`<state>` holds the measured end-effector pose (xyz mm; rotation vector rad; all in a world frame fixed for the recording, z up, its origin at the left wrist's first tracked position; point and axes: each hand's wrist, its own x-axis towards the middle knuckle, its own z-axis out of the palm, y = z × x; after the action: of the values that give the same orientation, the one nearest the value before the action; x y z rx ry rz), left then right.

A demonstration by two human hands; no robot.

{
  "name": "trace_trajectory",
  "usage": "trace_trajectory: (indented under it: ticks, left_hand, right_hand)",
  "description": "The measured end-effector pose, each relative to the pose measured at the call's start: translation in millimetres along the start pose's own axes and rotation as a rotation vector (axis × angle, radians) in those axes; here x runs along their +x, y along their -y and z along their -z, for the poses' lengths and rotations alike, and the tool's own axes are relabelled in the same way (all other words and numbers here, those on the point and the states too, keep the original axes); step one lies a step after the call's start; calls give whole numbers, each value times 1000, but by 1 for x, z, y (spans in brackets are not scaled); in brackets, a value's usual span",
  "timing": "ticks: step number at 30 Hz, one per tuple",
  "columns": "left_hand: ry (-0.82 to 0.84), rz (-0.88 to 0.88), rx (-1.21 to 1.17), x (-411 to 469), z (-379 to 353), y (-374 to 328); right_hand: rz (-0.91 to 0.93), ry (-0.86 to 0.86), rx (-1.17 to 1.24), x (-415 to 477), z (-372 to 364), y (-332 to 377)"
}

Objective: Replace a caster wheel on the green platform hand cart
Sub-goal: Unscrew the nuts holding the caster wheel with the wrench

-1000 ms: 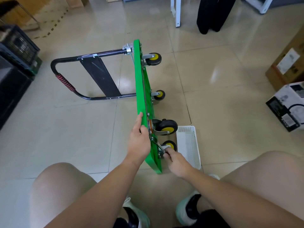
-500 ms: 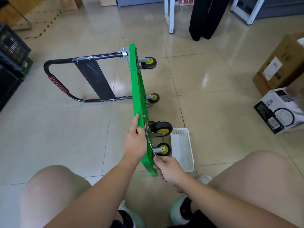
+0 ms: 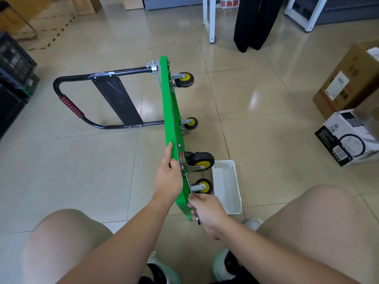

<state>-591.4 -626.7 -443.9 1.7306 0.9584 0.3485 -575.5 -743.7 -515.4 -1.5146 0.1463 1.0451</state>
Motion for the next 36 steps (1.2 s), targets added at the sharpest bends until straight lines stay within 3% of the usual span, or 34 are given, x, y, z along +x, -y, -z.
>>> trace_trajectory:
  ticks: [19,36]
  left_hand:
    - [-4,-10,-17,6,0,5]
    - [-29,5,-8,6,-1,8]
  right_hand:
    - [-119,47,181,3,0,10]
    - [-84,32,77,34,13,-21]
